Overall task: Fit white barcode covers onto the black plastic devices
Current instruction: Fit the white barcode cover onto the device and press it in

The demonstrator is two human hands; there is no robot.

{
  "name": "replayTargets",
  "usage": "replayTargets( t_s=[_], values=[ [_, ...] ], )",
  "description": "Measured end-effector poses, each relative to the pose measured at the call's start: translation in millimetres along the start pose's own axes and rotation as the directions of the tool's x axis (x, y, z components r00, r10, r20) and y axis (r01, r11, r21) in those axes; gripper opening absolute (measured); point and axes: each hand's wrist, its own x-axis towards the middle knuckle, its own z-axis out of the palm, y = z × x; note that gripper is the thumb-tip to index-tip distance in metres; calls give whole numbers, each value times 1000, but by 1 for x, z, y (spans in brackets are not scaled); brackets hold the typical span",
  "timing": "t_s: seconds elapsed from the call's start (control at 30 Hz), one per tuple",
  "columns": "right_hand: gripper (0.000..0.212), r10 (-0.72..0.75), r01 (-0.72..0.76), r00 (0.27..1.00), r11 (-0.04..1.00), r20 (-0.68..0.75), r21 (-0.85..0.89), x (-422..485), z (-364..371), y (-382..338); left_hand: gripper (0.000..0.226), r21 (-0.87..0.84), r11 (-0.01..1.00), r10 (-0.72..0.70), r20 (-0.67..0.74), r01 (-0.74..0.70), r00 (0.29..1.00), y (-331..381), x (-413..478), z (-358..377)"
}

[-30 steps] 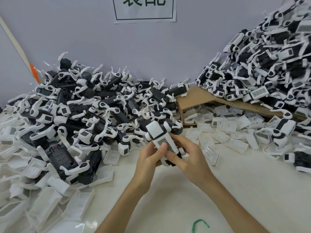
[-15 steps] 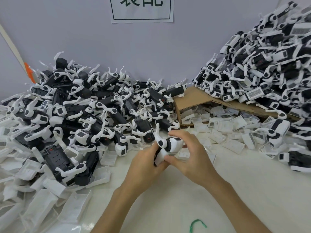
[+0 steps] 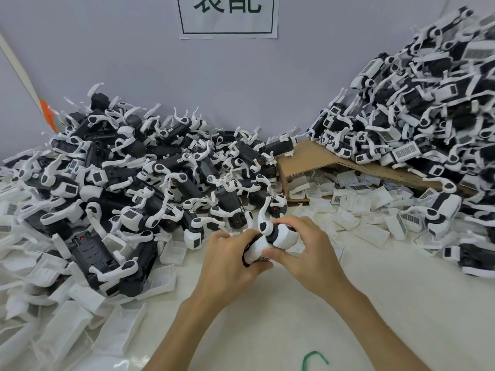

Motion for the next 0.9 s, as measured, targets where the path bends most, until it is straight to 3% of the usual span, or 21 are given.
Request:
replayTargets(
  t_s=[0.13,0.2,0.3,0.37,0.57,0.77,0.9],
  values=[
    [40,6,-6,1000,1000,-9,-15,0,2,-4,29,-2,1000,7,-31,-7,999,-2,0,-2],
    [39,59,-60,998,995,11,78,2,1,-3,37,-31,1000,-4,-54,2,999,-3,-1,-1],
    [37,158,-179,981,961,115,209,5,-6,3,48,-106,994,-29,-35,25,999,-4,-2,-1],
    [37,181,-220,965,953,191,208,7,-13,7,52,-148,988,-38,-6,37,999,-6,-2,-2],
    [41,211,-246,951,958,226,144,5,-17,10,48,-87,996,-30,76,37,997,-7,-2,-3],
    [32,217,-256,952,952,218,169,6,-14,7,26,-312,943,-53,201,115,978,-5,1,-15],
    [36,218,-258,955,945,201,201,6,-15,8,24,-351,923,-95,195,159,976,-1,0,-18]
  ],
)
